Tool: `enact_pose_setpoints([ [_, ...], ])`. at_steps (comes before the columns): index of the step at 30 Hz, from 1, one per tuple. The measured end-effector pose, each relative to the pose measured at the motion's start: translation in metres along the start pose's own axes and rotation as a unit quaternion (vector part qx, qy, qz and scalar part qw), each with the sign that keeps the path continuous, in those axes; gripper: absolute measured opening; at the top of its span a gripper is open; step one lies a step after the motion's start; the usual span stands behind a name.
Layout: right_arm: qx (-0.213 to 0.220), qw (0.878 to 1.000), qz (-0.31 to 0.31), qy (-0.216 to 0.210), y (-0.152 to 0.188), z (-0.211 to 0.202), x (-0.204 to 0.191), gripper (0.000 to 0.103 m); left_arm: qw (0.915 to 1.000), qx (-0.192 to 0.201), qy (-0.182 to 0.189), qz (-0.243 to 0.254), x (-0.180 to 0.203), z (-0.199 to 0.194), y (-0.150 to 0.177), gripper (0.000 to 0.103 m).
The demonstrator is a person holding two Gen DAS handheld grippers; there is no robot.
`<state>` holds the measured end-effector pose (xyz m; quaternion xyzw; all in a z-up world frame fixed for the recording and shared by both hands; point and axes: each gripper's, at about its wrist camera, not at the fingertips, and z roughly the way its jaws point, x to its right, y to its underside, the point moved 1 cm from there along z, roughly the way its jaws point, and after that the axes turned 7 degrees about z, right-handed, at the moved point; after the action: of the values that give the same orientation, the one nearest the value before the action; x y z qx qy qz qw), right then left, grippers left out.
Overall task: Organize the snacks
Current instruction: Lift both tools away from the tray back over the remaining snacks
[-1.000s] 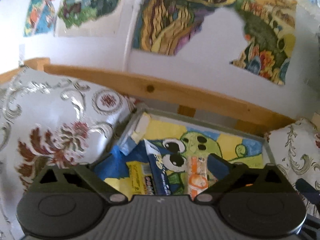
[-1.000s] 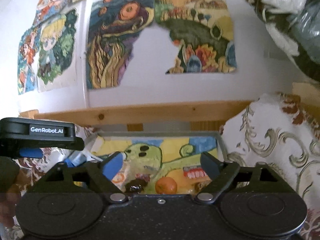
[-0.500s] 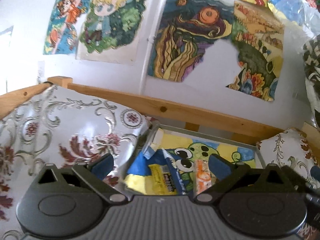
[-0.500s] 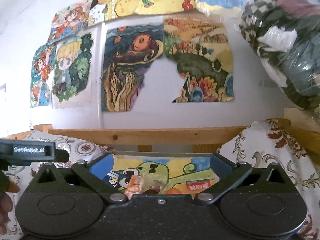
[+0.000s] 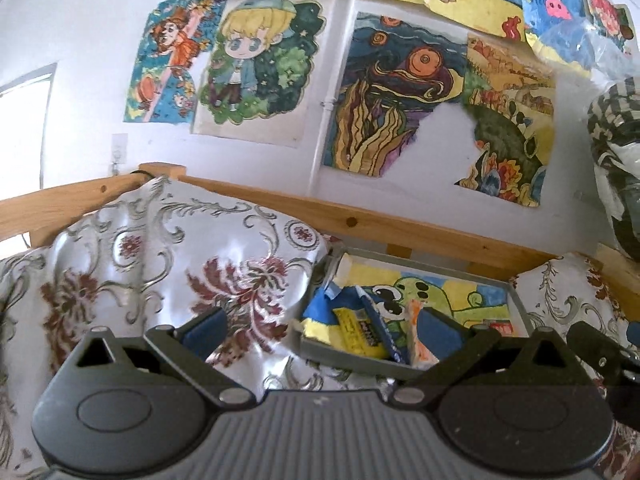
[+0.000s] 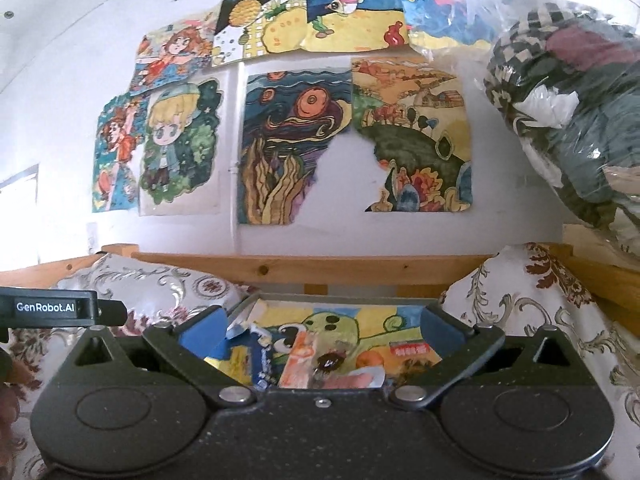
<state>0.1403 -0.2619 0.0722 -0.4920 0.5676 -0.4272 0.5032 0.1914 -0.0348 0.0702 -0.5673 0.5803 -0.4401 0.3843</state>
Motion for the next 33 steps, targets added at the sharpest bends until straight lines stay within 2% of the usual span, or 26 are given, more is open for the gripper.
enact_pose_setpoints([
  [8, -0.024, 1.0, -0.003, -0.002, 0.018, -0.038, -0.012, 0.102, 0.9999, -0.009, -0.005, -0.004, -0.017, -0.032, 0.027, 0.103],
  [17, -0.062, 0.998, -0.009, 0.001, 0.038, -0.063, -0.023, 0.102, 0.9991, -0.039, -0.018, 0.003, -0.035, -0.055, 0.06, 0.103],
  [28, -0.128, 0.992, -0.007, -0.001, 0.059, -0.077, -0.03, 0.102, 0.9934, -0.111, -0.029, 0.005, -0.048, -0.071, 0.09, 0.103],
  [33, -0.157, 0.988, -0.008, -0.001, 0.067, -0.078, -0.033, 0.102, 0.9911, -0.124, -0.042, 0.026, -0.046, -0.075, 0.093, 0.103],
])
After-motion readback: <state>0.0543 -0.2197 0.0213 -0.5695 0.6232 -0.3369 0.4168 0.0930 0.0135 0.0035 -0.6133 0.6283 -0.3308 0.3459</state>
